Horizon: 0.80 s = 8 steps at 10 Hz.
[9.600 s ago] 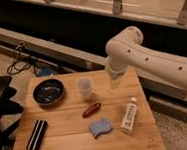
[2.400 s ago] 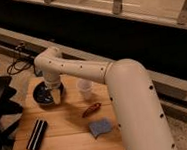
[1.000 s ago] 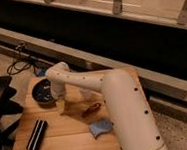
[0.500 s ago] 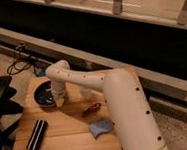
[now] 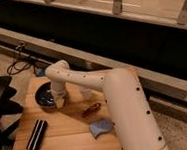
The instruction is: Pick up the ceramic bowl
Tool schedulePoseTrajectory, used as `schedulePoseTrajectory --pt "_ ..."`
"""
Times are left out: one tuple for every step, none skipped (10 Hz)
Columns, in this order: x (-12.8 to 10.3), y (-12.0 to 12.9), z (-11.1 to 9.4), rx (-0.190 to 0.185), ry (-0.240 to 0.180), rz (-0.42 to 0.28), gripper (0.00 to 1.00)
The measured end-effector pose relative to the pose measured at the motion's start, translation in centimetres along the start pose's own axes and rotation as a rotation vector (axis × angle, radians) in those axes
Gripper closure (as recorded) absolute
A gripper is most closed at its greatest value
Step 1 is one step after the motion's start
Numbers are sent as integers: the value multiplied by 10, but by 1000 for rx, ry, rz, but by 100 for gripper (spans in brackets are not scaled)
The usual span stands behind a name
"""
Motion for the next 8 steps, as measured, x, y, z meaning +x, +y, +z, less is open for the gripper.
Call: schedulePoseTrajectory --pt "0 0 0 1 1 1 96" --pt "1 -1 0 2 1 1 96" --pt "1 -1 -1 3 1 2 96" --pt "1 -1 -1 3 2 1 96" --pt "3 -2 -4 6 9 -2 96" --pt "3 -3 -13 8 8 -3 96" --pt "-1 -3 -22 8 7 -6 96" --pt "-2 -4 -27 9 7 -9 96"
